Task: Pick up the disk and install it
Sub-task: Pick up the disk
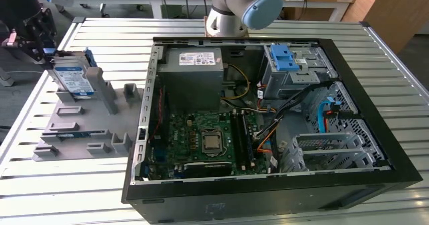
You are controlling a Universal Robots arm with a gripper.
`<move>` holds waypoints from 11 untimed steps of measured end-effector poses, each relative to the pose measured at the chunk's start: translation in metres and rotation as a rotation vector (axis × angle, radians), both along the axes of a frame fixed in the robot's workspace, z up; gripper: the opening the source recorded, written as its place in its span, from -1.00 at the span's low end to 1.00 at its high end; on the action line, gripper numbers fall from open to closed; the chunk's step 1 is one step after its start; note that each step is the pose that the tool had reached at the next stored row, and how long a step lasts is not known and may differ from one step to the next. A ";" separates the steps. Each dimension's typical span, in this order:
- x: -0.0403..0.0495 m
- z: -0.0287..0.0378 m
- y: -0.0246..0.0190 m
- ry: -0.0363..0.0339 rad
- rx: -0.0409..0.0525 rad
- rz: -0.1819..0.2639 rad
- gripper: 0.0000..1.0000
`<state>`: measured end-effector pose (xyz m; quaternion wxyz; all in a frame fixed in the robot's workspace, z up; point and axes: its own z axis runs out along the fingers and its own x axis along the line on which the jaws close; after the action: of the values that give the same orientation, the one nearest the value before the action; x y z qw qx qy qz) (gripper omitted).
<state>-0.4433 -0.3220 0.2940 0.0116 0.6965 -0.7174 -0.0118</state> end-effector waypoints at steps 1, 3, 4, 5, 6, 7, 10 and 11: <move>0.0001 -0.0010 0.0000 -0.0001 0.0001 0.000 -0.04; 0.0002 -0.0015 0.0000 0.0002 0.0000 0.000 -0.04; 0.0002 -0.0015 -0.0001 0.0002 0.0000 0.000 -0.04; 0.0002 -0.0015 0.0000 0.0003 0.0000 0.000 -0.04; 0.0002 -0.0016 0.0000 0.0001 0.0000 0.000 -0.04; 0.0002 -0.0017 0.0000 0.0000 0.0000 0.000 -0.04; 0.0002 -0.0017 -0.0001 -0.0001 -0.0004 0.000 -0.04; 0.0002 -0.0017 0.0000 -0.0002 -0.0004 0.000 -0.04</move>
<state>-0.4430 -0.3221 0.2923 0.0116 0.6965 -0.7173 -0.0116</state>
